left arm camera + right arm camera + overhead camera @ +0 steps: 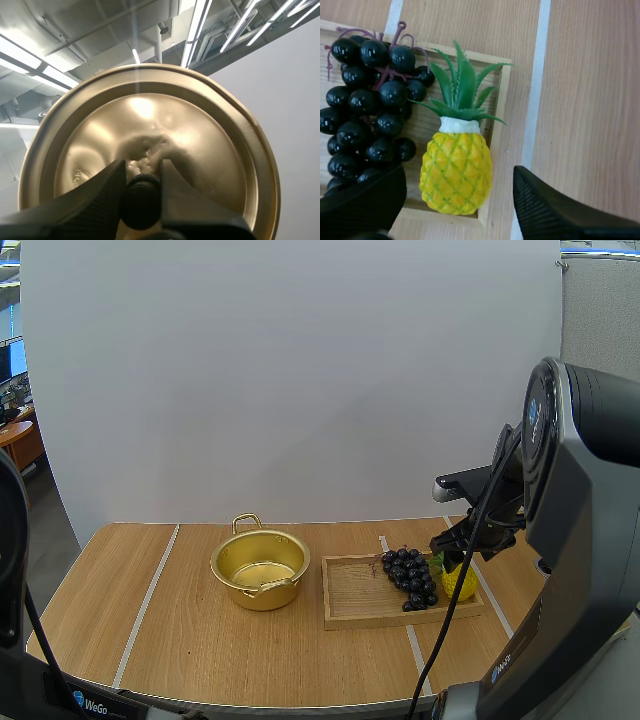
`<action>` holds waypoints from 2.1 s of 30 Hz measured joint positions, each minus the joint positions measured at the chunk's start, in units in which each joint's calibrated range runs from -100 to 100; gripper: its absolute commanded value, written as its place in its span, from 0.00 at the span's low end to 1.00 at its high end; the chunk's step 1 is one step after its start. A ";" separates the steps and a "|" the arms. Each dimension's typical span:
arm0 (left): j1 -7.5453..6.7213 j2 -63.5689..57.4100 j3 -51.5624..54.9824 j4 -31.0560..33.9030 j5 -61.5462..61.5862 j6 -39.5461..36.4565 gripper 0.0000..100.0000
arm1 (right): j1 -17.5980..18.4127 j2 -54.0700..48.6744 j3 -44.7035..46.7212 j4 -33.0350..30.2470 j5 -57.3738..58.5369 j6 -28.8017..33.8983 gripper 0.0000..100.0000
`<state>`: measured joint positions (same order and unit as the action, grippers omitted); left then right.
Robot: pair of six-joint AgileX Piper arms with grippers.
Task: Open the pot, put the pineapple inside, and close it
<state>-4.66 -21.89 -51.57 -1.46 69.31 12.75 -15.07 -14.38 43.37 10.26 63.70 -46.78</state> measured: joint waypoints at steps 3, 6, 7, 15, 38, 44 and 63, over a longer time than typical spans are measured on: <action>0.00 0.00 0.00 0.00 0.00 0.00 0.00 | 0.00 1.44 -0.60 0.00 -0.61 -0.21 1.00; 0.00 0.00 0.00 0.00 0.00 0.00 0.00 | 0.00 2.98 -1.17 0.00 -1.05 -0.30 1.00; 0.00 0.00 0.00 0.00 0.00 0.00 0.00 | 0.00 3.67 -1.32 0.00 -1.33 -0.30 1.00; 0.00 0.00 0.00 0.00 0.00 0.00 0.00 | 0.00 6.32 -1.47 0.83 -2.35 -0.70 1.00; 0.00 0.00 0.00 0.00 0.00 0.00 0.00 | 1.48 8.11 -1.56 1.09 -3.11 -0.40 1.00; 0.00 0.00 0.00 0.00 0.00 0.00 0.00 | 1.48 8.50 -1.56 1.09 -4.25 -0.21 1.00; 0.00 0.00 0.00 0.00 0.00 0.00 0.00 | 1.48 12.27 -1.56 0.95 -6.34 0.20 0.84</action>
<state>-4.66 -21.89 -51.57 -1.46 69.31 12.75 -13.59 -2.11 41.81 11.21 57.36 -46.58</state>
